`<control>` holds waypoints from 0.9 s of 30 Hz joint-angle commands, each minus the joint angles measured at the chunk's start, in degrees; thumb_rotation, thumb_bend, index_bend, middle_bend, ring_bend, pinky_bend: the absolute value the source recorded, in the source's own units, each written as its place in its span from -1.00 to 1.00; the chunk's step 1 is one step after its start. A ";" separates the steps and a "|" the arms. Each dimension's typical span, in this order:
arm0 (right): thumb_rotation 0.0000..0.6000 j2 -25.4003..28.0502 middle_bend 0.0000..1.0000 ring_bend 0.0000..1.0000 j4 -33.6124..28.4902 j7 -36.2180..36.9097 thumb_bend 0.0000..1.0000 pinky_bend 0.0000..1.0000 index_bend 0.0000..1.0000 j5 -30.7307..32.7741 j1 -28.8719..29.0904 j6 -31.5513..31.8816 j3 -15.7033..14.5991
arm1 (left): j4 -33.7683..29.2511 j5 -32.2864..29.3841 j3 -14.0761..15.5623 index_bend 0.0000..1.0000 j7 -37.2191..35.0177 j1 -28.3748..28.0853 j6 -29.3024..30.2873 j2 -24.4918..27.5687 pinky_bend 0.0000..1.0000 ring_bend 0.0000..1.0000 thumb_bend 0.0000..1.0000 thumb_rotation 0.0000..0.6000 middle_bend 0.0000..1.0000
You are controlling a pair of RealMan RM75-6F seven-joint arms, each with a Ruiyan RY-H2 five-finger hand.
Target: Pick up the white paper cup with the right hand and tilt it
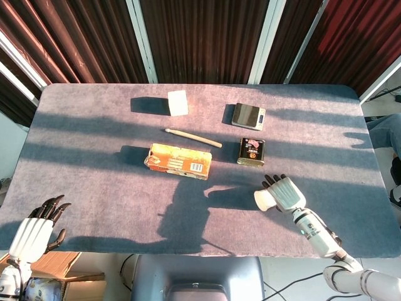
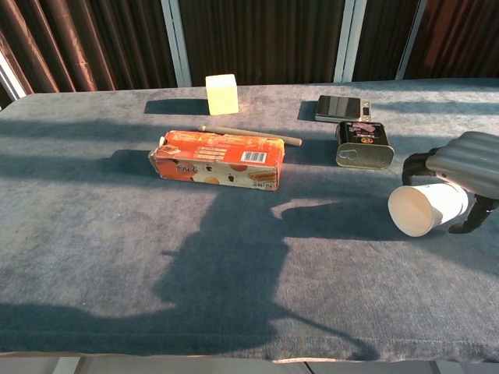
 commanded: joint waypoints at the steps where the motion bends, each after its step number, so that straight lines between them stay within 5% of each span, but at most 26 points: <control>1: 1.00 -0.09 -0.34 -0.26 1.09 2.04 -0.57 0.09 -0.12 -0.53 -0.48 1.16 -0.39 | 0.02 0.00 0.03 -0.57 0.12 -0.01 -0.06 -0.05 -0.42 -0.79 -0.19 1.00 -0.85; 20: 1.00 -3.90 -0.05 0.06 12.68 14.57 -0.29 0.34 0.28 -7.04 -0.87 8.47 -2.12 | -0.17 -0.21 0.08 -0.57 0.95 -0.07 -0.35 -0.24 -0.42 -0.79 -0.19 1.00 -0.85; 27: 1.00 -3.20 -0.04 0.06 12.04 -2.09 -0.28 0.34 0.32 -12.71 -2.00 20.05 -1.27 | -0.24 -0.18 0.15 -0.57 1.13 -0.13 -0.53 -0.25 -0.42 -0.79 -0.19 1.00 -0.85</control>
